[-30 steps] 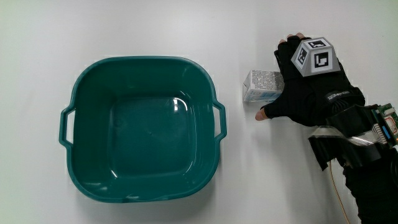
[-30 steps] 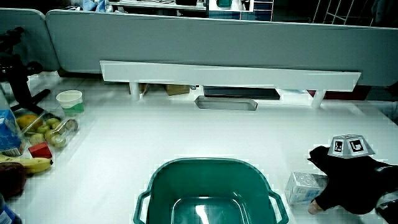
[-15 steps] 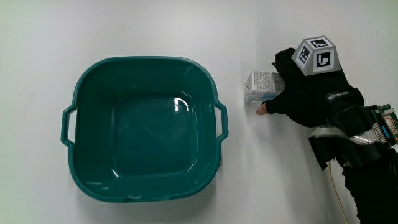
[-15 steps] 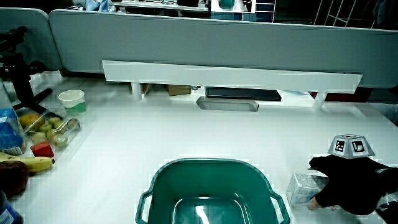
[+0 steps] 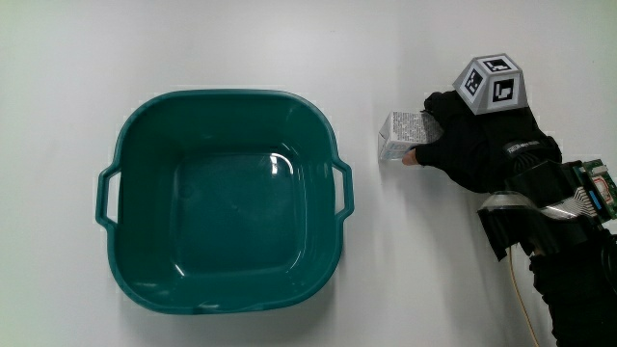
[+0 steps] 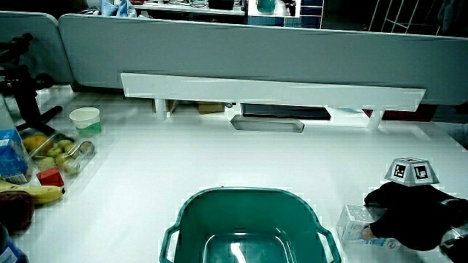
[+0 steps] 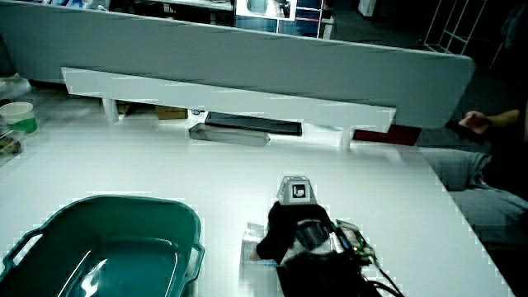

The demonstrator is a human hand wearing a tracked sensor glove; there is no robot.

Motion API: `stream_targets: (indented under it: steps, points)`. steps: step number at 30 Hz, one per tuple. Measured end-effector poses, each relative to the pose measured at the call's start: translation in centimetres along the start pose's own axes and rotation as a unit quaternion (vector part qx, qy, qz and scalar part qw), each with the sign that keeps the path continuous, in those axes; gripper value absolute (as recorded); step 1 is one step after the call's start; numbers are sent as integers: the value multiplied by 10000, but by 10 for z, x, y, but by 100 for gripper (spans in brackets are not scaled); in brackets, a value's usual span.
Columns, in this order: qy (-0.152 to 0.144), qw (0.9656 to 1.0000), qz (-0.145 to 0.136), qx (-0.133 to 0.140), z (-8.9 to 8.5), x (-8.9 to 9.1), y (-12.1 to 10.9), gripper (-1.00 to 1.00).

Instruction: Pick milk from desk

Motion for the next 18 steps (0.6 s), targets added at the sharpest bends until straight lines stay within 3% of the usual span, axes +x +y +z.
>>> stream_targets:
  steps: [5, 18]
  points:
    - [104, 9998, 161, 53, -1, 0, 1, 12]
    - [298, 9977, 344, 496, -1, 5, 1, 43]
